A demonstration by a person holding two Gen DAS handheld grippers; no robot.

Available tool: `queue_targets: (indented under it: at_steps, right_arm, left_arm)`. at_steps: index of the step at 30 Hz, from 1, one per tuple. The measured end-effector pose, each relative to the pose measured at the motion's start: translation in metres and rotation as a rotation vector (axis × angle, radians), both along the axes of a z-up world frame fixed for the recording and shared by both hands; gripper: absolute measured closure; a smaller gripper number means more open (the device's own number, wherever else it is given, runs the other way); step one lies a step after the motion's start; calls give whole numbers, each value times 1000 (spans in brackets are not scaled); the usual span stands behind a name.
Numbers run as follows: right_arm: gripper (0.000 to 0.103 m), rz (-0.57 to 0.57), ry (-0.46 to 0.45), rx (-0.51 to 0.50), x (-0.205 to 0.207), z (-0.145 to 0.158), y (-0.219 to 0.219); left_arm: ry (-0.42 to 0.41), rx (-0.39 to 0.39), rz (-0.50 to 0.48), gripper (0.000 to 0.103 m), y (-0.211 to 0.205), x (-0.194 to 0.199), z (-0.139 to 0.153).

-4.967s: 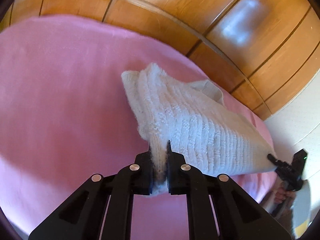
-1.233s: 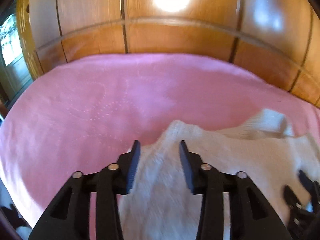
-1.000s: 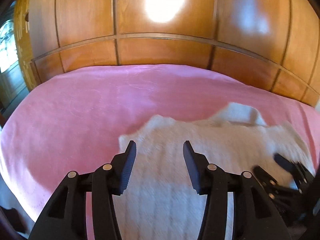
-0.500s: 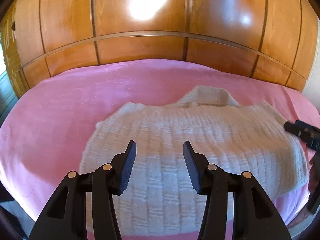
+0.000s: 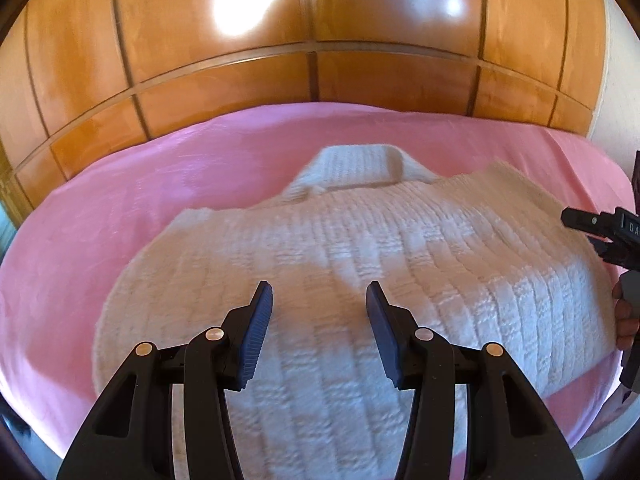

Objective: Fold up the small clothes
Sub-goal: 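Grasp the sweater side with the right tool and fold it lengthwise across the body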

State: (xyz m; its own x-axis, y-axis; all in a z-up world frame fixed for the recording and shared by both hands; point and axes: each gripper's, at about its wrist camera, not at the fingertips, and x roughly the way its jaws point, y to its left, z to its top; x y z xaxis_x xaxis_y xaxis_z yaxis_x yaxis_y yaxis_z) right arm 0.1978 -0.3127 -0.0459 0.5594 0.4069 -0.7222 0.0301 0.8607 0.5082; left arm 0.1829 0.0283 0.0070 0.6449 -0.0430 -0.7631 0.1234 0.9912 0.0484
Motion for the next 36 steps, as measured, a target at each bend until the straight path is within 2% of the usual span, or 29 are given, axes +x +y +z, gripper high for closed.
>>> queue_targets:
  at_steps: [5,10,13,17,23,25,30,32,36]
  right_arm:
    - [13,45,0,63,-16,-3,-3]
    - [41,94,16,105,-36,-3,3]
    - [48,103,14,76,-44,-6,10]
    - [51,86,21,73,-46,-7,12]
    - [47,82,30,61,-39,-9,18]
    - [43,76,40,46,-36,-8,22]
    - [42,77,54,-9,-36,-4,30]
    - [45,83,61,-24,-36,-3,33]
    - [66,93,74,-41,-36,3,40]
  left_arm:
    - [20,23,-26,55,-13,11,-11]
    - [25,39,-27,55,-19,17,-18]
    - [25,39,-27,55,-20,19,-20]
    - [22,35,-26,55,-19,19,-18]
    - [10,2,-20,55,-17,9,-9]
    - [6,-10,-21,55,-15,5,-6]
    - [-2,-42,-21,55,-10,-5,-1]
    - [-5,-46,-24,55,-7,-8,-1]
    - [22,-79,-16,55,2,-9,-7]
